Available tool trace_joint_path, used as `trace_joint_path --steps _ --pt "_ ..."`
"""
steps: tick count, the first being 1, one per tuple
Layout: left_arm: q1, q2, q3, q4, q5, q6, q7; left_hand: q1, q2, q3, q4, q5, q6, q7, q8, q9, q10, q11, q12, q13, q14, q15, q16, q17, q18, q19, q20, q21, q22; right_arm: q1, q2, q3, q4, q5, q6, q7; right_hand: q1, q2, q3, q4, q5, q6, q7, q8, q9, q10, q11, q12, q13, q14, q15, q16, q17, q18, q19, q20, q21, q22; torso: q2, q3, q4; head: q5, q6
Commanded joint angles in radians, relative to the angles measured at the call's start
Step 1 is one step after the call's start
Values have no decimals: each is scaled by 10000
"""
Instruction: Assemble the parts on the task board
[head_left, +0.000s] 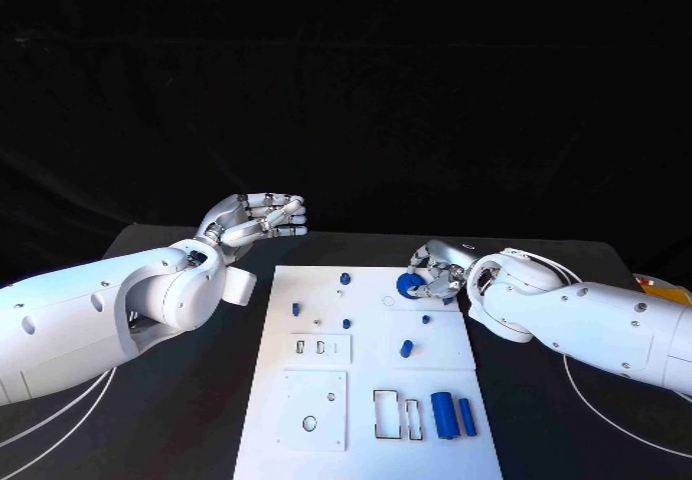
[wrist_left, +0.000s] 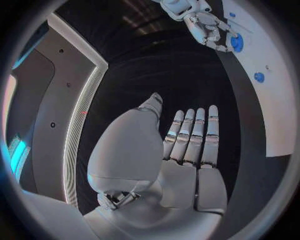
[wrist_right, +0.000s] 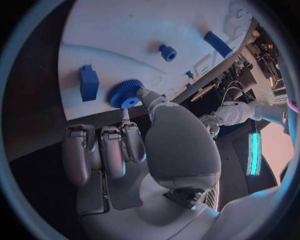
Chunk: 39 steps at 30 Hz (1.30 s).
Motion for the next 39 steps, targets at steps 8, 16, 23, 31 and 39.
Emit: trace_joint_path --steps 8,16,23,31,39 --pt "13 28 9 -10 44 62 98 58 26 -58 -4 10 86 608 56 22 10 -4 -4 12 104 -4 -34 -15 33 82 -19 -22 13 -66 -15 -35 -16 -493 -233 4 398 374 888 -323 -282 754 -143 300 114 358 -130 494 1533 898 -12 75 1906 -244 509 -38 214 1879 2 7 -12 12 -13" --pt "12 42 9 -37 44 96 84 58 26 -58 -4 10 86 608 56 22 10 -4 -4 12 104 -4 -34 -15 33 82 -19 -22 13 -93 -102 -35 280 -1018 -1173 176 249 244 1162 -442 -29 946 -231 383 221 550 -212 745 1787 915 -90 94 1983 -276 591 -122 301 1999 -2 6 12 3 15" --pt "10 63 9 -55 44 121 76 59 35 -59 -2 9 91 616 58 23 14 -5 -4 13 117 -7 -35 -21 35 93 -19 -20 14 -89 -223 -30 856 -1777 -2093 -1 130 156 1268 -472 183 993 -253 391 263 623 -234 839 1885 929 -108 110 2050 -312 683 -144 399 2125 -22 -9 -3 -17 64" --pt "10 103 9 -56 45 136 81 59 35 -59 -2 9 91 616 58 23 14 -5 -4 13 117 -7 -35 -21 35 93 -19 -20 14 -39 93 -28 1548 -2797 -2419 -363 117 144 1285 -480 197 1009 -260 396 271 643 -238 864 1910 937 -112 119 2093 -328 726 -147 446 2183 3 3 8 16 87" --pt "10 174 8 -43 45 143 78 59 35 -59 -2 9 91 616 58 23 14 -5 -4 13 117 -7 -35 -21 35 93 -19 -20 14 -85 884 -94 1571 -3116 -2353 -481 94 127 1306 -485 190 993 -256 379 270 639 -239 857 1903 936 -115 118 2085 -328 726 -150 446 2183 14 -3 29 19 88"
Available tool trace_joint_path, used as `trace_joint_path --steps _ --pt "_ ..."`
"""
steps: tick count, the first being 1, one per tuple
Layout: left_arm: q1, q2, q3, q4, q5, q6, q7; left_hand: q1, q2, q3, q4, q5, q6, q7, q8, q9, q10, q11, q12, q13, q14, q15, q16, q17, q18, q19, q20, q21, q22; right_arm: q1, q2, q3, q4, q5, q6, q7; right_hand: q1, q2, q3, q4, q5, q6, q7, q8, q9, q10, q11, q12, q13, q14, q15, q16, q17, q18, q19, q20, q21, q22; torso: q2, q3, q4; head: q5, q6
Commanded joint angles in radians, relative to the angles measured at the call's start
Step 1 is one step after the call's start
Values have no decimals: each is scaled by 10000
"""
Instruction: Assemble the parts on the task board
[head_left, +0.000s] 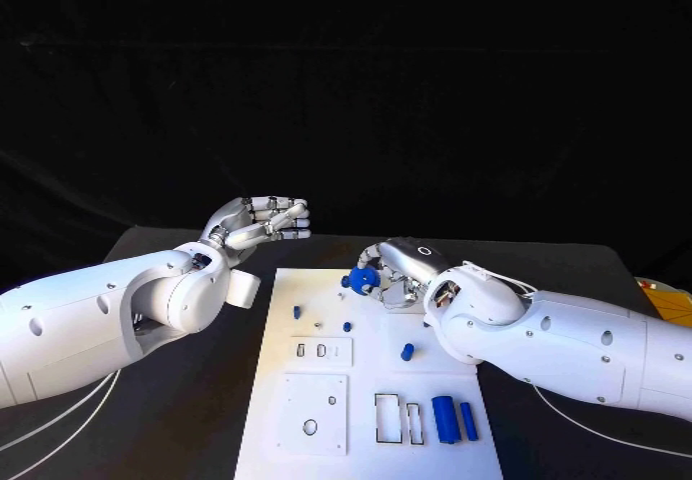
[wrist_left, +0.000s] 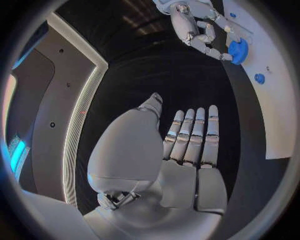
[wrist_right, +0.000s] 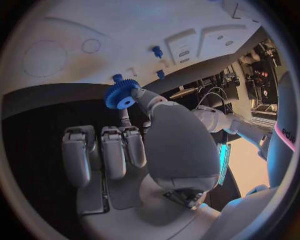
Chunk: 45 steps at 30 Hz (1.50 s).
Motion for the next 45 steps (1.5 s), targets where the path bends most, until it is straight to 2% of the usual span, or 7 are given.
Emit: trace_joint_path --steps 1,8,13,17,23,32,45 --pt "11 47 9 34 36 131 93 59 35 -60 -2 9 54 580 61 10 13 -4 -3 12 47 -9 -36 -9 35 56 19 -20 16 -40 251 -27 -81 -605 -118 -217 -97 -17 58 -7 48 421 -325 213 290 532 -60 33 1907 935 -41 40 2090 -164 727 -78 27 2178 15 -4 9 14 -3" --pt "13 82 9 84 36 127 97 59 35 -60 -2 9 54 580 61 10 13 -4 -3 12 47 -9 -36 -9 35 56 19 -20 16 -188 774 -68 -401 -638 -15 -214 -129 -27 80 -4 34 394 -317 187 287 531 -55 30 1905 936 -39 41 2095 -163 725 -80 24 2176 23 -13 -6 43 -25" --pt "14 94 10 105 36 114 100 66 53 -63 -3 9 89 584 72 17 26 -5 -1 12 66 -10 -46 -25 39 78 19 -18 17 -297 1045 -79 -630 -638 64 -197 -172 -46 100 1 0 369 -306 160 285 531 -46 31 1907 936 -34 41 2092 -165 730 -79 30 2183 21 4 -21 76 -59" --pt "15 102 10 117 36 105 101 66 53 -63 -3 9 89 584 72 17 26 -5 -1 12 66 -10 -46 -25 39 78 19 -18 17 -354 1181 -82 -809 -636 115 -199 -191 -54 109 3 -17 358 -301 147 284 526 -42 23 1899 934 -32 40 2084 -164 727 -78 26 2180 22 3 -8 81 -75" --pt "16 79 10 163 36 95 101 66 53 -63 -3 9 89 584 72 17 26 -5 -1 12 66 -10 -46 -25 39 78 19 -18 17 -426 1339 -87 -1032 -631 193 -201 -228 -70 125 5 -53 336 -292 122 283 526 -33 23 1900 935 -25 41 2088 -164 726 -76 25 2179 12 8 -30 106 -110" --pt "17 68 11 189 36 94 99 66 53 -63 -3 9 89 584 72 17 26 -5 -1 12 66 -10 -46 -25 39 78 19 -18 17 -496 1544 -95 -1375 -609 259 -184 -280 -103 162 0 -96 269 -266 60 275 476 -13 -40 1838 933 -9 39 2079 -164 726 -66 26 2182 7 10 -21 99 -121" --pt "18 55 11 200 36 93 89 74 59 -69 -5 9 118 587 81 23 40 -7 1 13 77 -11 -60 -43 40 93 19 -20 16 -570 1671 -112 -1564 -564 422 -126 -431 -207 208 3 -187 77 -177 -119 247 376 63 -161 1723 927 53 34 2057 -156 701 -20 -3 2154 8 13 -32 109 -140"
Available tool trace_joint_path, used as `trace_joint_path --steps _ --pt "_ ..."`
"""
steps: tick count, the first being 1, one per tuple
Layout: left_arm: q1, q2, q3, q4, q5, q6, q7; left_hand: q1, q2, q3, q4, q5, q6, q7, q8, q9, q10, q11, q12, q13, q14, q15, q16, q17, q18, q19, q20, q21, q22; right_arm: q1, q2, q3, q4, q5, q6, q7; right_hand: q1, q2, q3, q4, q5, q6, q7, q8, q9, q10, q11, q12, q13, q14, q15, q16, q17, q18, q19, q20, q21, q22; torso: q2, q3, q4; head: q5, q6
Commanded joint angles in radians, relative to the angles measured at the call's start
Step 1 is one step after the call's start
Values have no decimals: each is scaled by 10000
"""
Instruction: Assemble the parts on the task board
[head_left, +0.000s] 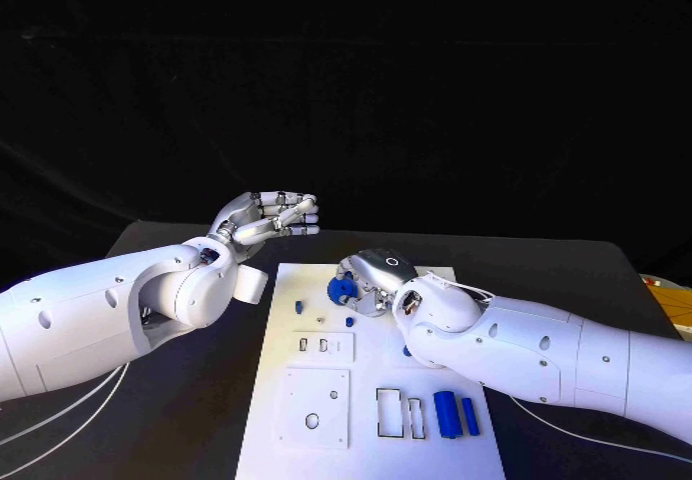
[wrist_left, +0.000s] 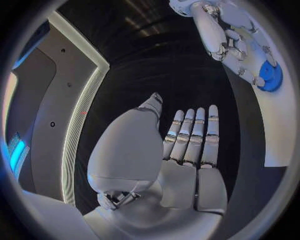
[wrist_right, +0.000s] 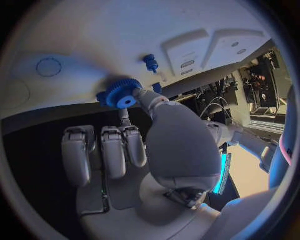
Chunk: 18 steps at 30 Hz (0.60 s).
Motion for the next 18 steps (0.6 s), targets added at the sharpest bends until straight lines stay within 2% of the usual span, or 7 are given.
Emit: trace_joint_path --steps 1,4,7,10,14,15,18 --pt "16 6 11 34 33 94 90 74 59 -70 -5 9 63 572 43 8 40 -7 1 12 78 -11 -60 -9 41 55 -18 -20 10 -26 28 -12 -40 -96 240 29 -140 -11 88 14 -92 -34 -83 -111 235 353 78 -100 1697 927 65 35 2059 -155 694 -11 -10 2152 0 0 -4 4 -7" --pt "16 6 11 32 33 95 88 74 59 -70 -5 9 63 572 43 8 40 -7 1 12 78 -11 -60 -9 41 55 -18 -20 10 -29 48 -14 -72 -64 239 46 -300 -124 68 35 -338 -418 69 -458 155 216 215 -266 1538 926 184 36 2059 -147 670 88 -38 2127 -3 3 -10 9 -8" --pt "16 6 11 29 33 94 85 74 59 -70 -5 9 63 572 43 8 40 -7 1 12 78 -11 -60 -9 41 55 -18 -20 10 -31 65 -16 -92 -39 253 43 -482 -214 -113 116 -626 -668 134 -691 129 110 287 -390 1416 928 252 40 2074 -140 652 161 -60 2109 -2 5 -9 -1 -13" --pt "16 4 11 28 33 92 84 74 59 -70 -5 9 63 572 43 8 40 -7 1 12 78 -11 -60 -9 41 55 -18 -20 10 -31 73 -17 -115 16 298 36 -561 -205 -208 180 -684 -793 171 -808 129 62 322 -442 1365 929 286 43 2084 -138 647 198 -67 2106 3 7 -7 -7 -4" --pt "16 0 11 27 33 86 79 74 59 -70 -5 9 63 572 43 8 40 -7 1 12 78 -11 -60 -9 41 55 -18 -20 10 -32 68 -18 -141 114 407 41 -826 -160 -421 414 -717 -848 200 -925 163 38 357 -461 1344 933 324 49 2107 -137 647 244 -69 2110 4 7 -6 -11 -6" --pt "16 0 11 24 33 82 74 74 59 -70 -5 9 63 572 43 8 40 -7 1 12 78 -11 -60 -9 41 55 -18 -20 10 -32 61 -19 -149 155 476 40 -1044 -74 -535 625 -793 -805 195 -944 195 39 358 -457 1345 933 329 51 2112 -135 644 255 -75 2107 4 7 -6 -11 -6" --pt "16 1 11 15 33 76 67 74 59 -70 -5 9 63 572 43 8 40 -7 1 12 78 -11 -60 -9 41 55 -18 -20 10 -32 40 -19 -154 211 584 40 -1244 43 -710 902 -1051 -704 176 -965 265 83 347 -396 1399 938 324 57 2133 -137 652 257 -70 2120 3 7 -5 -5 -8"
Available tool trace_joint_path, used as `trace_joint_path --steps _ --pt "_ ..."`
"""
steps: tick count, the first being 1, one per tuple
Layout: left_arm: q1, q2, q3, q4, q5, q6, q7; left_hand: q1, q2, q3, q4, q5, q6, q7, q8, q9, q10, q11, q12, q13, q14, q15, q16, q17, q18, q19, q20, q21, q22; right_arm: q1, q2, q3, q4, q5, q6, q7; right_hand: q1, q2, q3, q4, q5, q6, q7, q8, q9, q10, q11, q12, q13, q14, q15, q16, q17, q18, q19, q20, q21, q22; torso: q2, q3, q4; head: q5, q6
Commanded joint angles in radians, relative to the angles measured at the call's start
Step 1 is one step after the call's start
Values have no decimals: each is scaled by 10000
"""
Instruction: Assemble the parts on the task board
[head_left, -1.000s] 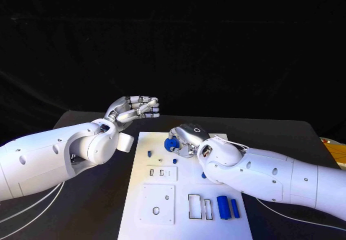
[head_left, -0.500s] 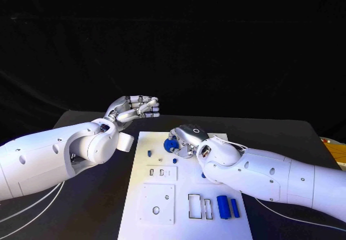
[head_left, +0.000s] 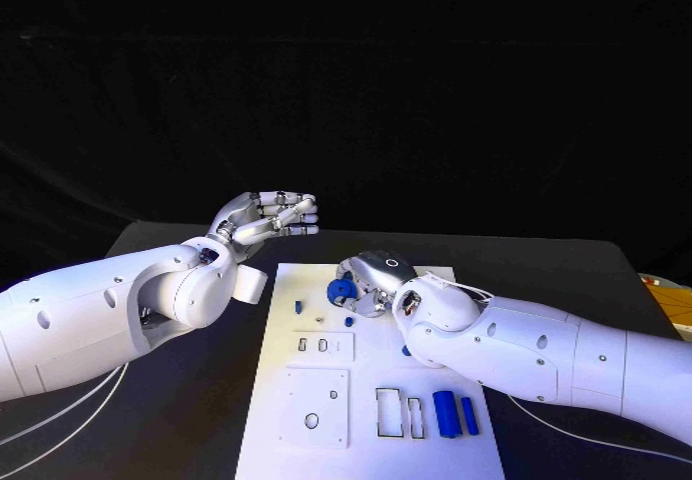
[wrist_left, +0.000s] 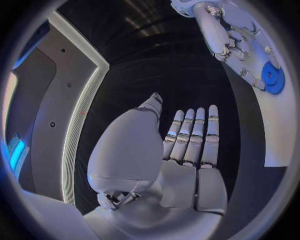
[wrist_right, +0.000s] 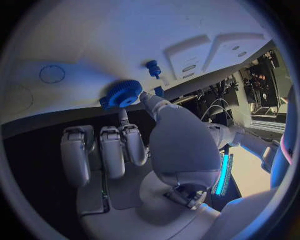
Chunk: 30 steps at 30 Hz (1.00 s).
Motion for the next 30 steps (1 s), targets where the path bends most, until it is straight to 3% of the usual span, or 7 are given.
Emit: trace_joint_path --steps 1,15,25,30 --pt "16 10 9 14 33 75 71 74 59 -69 -5 9 64 571 43 10 40 -7 1 12 78 -11 -60 -9 41 56 -18 -20 11 -6 -22 -4 -6 117 399 29 -166 88 -94 227 -116 136 -27 -33 56 48 54 46 1398 940 30 59 2141 -138 616 72 -32 2120 5 2 1 7 -5" --pt "15 22 9 -32 33 70 72 76 69 -77 -3 9 63 578 43 9 48 -7 -1 11 87 -11 -75 -28 42 69 -18 -24 9 -6 -129 -5 -58 306 773 -80 -450 244 -332 726 39 311 -83 -58 171 128 4 150 1495 953 -13 73 2202 -152 655 32 6 2173 -2 1 1 10 -29" --pt "14 0 9 -48 33 69 74 76 69 -77 -3 9 63 578 43 9 48 -7 -1 11 87 -11 -75 -28 42 69 -18 -24 9 -9 -314 -6 33 250 527 -231 -397 248 -339 737 152 309 -85 -80 185 131 2 154 1498 954 -15 74 2209 -160 675 28 28 2198 0 4 5 12 -14" --pt "13 -5 9 -69 33 72 79 76 69 -77 -3 9 63 578 43 9 48 -7 -1 11 87 -11 -75 -28 42 69 -18 -24 9 -3 -779 2 521 264 30 -169 -255 231 -326 681 246 325 -90 -96 207 159 -4 188 1531 957 -20 77 2221 -165 689 24 42 2216 -18 9 -14 5 -1"
